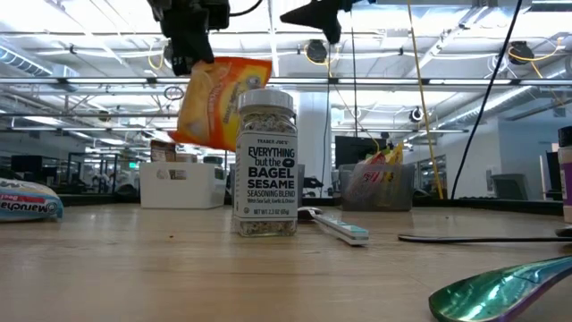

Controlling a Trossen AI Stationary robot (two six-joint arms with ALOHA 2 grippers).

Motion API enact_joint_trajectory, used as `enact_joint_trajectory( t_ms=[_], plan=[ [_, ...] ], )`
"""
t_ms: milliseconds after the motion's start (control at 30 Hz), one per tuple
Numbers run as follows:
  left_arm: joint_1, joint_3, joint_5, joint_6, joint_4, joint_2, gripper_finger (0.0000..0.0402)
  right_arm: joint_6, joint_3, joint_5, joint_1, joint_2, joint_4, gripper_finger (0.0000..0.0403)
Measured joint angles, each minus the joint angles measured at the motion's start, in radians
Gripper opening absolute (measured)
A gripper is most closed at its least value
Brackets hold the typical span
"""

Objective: Pick & Place Food Item
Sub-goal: Put the orange noodle pack into the right black bin

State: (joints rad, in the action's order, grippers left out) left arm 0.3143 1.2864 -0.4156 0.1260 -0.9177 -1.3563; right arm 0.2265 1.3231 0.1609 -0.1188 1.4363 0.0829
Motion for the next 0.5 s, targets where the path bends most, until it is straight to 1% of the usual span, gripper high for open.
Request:
enact_joint_trajectory(
  t_ms=[167,367,500],
  plan=[
    [0.019,0.000,0.001,0.026,0.013,-0.022,0.0000,0.000,0.000,0.006,0.003,0.040,-0.020,0.0210],
    [-0.001,0.001,-0.014,0.043,0.097,-0.049,0.0000,-0.002,0.000,0.037,0.002,0.090,-0.079,0.0210],
    [-0.003,0.000,-0.030,0.052,0.135,-0.065,0.0000,-0.012,0.000,0.054,0.002,0.104,-0.049,0.0210]
  ],
)
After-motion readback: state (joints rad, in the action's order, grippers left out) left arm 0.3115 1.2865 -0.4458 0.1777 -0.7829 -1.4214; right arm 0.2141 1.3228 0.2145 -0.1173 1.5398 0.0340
